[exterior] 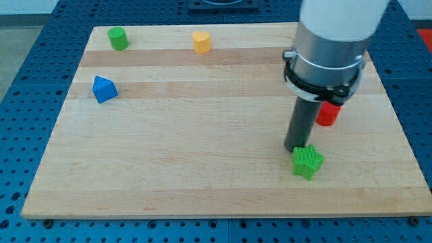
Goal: Move the blue cube slightly down
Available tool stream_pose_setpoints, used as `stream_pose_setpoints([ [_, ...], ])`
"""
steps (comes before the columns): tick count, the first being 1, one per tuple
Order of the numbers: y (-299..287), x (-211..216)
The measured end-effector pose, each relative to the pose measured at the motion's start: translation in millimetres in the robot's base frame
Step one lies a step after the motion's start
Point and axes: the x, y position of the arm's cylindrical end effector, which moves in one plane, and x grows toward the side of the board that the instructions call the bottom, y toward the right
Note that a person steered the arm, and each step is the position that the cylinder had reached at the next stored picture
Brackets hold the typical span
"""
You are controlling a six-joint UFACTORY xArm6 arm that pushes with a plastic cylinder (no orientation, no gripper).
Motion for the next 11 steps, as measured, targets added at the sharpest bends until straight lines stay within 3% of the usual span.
stream_pose_setpoints([
  [1,-72.3,-5.1],
  [3,18.6,50.4],
  [4,22.0,39.7],
  [5,-17.6,-41.4],
  [6,8.5,-148.3],
  [7,-22.6,-212.9],
  [8,42.3,-226.6],
  [9,88.2,-223.1],
  [11,-48.0,-146.0],
])
